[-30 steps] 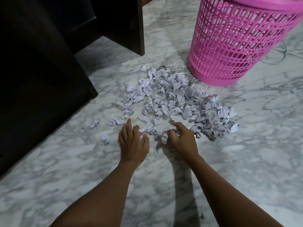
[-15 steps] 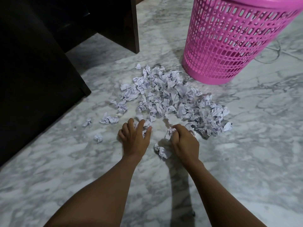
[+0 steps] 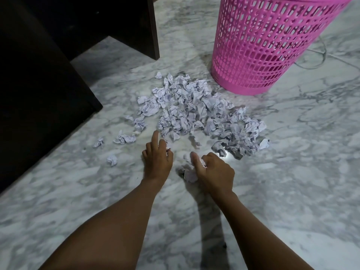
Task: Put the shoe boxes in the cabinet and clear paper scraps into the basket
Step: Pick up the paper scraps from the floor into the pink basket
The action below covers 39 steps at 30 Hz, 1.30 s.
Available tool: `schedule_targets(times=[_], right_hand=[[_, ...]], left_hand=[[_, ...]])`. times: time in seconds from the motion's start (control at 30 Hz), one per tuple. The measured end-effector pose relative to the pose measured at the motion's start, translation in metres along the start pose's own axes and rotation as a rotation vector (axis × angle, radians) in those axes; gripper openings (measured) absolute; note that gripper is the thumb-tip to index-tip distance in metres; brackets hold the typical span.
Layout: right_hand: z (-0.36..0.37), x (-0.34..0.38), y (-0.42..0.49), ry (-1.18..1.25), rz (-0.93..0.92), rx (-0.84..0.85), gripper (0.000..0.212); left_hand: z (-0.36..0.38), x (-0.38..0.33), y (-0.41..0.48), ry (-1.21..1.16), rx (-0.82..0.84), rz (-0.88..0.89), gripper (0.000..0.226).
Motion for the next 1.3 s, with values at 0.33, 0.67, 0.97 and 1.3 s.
schedule_targets(times=[0.33, 0.67, 0.97, 1.3], right_hand=[[-0.01, -0.011, 0.005, 0.355, -0.032, -0.105, 0.034], [-0.004, -0.003, -0.007, 0.15, -0.24, 0.038, 0.025], [0.034, 0.005, -0.019, -0.252, -0.445, 0.056, 0.04], [0.016, 0.038, 0.025, -0.039, -0.424, 0.006, 0.027]], left_hand=[[-0.005, -0.009, -0.003, -0.034, 0.013, 0.041, 0.034], [-0.005, -0.009, -0.001, -0.039, 0.074, 0.035, 0.014], [-0.021, -0.003, 0.001, -0.18, 0.016, 0.109, 0.022], [-0.073, 0.076, -0.005, -0.225, -0.35, -0.157, 0.026]])
Point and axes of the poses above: each hand's wrist, its own y-axis towards the middle knuckle, its own z-axis out of the palm, x = y × z, the point moved 3 cm from there along y, towards the middle knuckle, and after that the axes turned 10 degrees about x, right-handed, at the moved point
